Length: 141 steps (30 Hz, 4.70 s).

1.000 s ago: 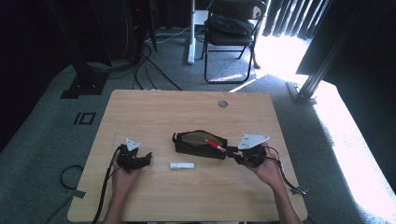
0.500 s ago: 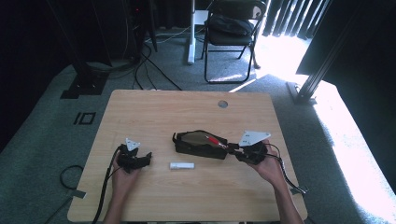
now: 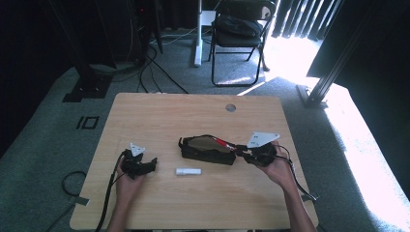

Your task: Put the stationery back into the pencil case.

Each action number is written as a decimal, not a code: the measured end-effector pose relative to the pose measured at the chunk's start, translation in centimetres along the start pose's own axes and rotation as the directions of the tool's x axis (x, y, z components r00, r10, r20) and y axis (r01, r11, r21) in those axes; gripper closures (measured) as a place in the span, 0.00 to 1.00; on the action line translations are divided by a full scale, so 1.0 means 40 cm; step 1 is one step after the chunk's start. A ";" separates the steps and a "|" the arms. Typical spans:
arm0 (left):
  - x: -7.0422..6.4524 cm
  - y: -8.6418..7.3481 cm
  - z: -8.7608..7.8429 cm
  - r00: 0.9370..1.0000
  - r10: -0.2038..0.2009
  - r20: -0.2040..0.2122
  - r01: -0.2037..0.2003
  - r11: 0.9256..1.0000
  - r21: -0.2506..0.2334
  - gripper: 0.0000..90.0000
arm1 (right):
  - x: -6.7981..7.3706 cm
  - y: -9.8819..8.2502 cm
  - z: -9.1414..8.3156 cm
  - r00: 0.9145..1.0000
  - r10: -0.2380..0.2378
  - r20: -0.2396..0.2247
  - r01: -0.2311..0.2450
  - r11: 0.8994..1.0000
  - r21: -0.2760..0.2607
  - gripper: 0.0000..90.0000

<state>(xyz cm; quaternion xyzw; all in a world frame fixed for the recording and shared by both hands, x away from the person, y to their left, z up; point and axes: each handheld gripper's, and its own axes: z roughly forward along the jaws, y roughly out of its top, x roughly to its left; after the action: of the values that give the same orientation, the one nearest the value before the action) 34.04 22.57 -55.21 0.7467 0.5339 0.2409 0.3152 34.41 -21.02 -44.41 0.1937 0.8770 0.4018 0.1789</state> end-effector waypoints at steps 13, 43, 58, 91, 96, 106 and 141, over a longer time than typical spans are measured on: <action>0.000 0.000 0.000 1.000 0.001 0.000 -0.001 1.000 0.000 0.29 | -0.016 0.004 0.021 1.000 -0.007 -0.007 0.007 1.000 0.012 0.85; -0.001 0.000 0.000 1.000 -0.005 0.001 0.005 1.000 -0.003 0.29 | -0.038 0.024 0.072 0.999 -0.023 -0.046 0.025 0.999 0.042 0.85; 0.000 0.000 0.000 1.000 -0.004 0.001 0.004 1.000 -0.002 0.29 | -0.042 0.042 0.094 0.997 -0.038 -0.068 0.041 0.998 0.047 0.85; 0.000 0.000 0.000 1.000 -0.003 0.001 0.003 1.000 -0.002 0.29 | -0.047 0.059 0.145 0.993 -0.055 -0.102 0.063 0.996 0.070 0.85; 0.000 0.000 0.000 1.000 -0.003 0.001 0.003 1.000 -0.002 0.29 | -0.047 0.058 0.153 0.993 -0.055 -0.104 0.063 0.995 0.074 0.85; 0.000 0.000 0.000 1.000 -0.003 0.000 0.003 1.000 -0.002 0.29 | -0.046 0.054 0.170 0.992 -0.056 -0.112 0.066 0.994 0.088 0.85; 0.000 0.000 0.000 1.000 -0.001 0.000 0.001 1.000 -0.002 0.29 | -0.034 0.058 0.205 0.990 -0.069 -0.123 0.083 0.990 0.113 0.84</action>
<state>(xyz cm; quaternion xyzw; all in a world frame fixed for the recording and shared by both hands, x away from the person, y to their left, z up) 34.05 22.57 -55.22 0.7461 0.5341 0.2412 0.3159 39.90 -15.07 -47.44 0.1464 0.9149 0.3531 0.1300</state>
